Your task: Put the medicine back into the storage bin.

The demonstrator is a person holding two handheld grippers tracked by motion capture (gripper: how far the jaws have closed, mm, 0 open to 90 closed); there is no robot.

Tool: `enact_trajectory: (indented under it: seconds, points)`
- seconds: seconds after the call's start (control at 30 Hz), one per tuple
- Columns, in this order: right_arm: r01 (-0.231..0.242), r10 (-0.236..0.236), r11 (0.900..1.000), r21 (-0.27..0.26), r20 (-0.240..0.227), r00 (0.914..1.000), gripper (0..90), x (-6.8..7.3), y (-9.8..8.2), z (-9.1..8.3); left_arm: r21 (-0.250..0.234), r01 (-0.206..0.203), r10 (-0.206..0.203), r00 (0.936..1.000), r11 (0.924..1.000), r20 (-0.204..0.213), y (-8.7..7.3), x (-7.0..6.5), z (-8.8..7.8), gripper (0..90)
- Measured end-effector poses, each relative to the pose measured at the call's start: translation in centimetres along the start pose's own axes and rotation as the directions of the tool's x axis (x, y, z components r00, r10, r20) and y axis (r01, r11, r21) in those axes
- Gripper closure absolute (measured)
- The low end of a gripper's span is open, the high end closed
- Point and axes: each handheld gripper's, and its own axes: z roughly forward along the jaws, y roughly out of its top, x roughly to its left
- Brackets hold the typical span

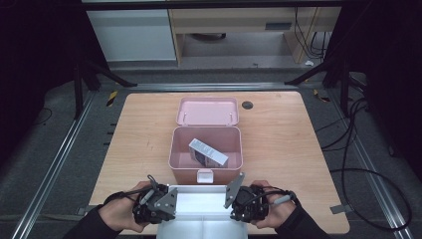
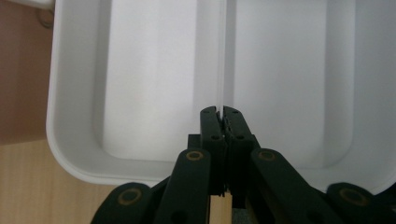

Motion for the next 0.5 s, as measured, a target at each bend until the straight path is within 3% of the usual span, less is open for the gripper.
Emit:
enact_trajectory:
  seconds: [0.23, 0.5]
  points:
    - [0.016, -0.015, 0.999, -0.036, 0.037, 0.9992, 87.2, -1.4, 1.4, -3.4, -0.01, -0.009, 0.009, 0.9989, 0.9999, -0.046, 0.9, 1.6, -3.1, 88.7]
    - [0.027, -0.023, 0.998, -0.053, 0.071, 0.9972, 87.1, -5.1, 2.6, -5.8, -0.012, -0.025, 0.024, 0.998, 0.9996, -0.059, 1.8, 5.9, -5.1, 89.0]
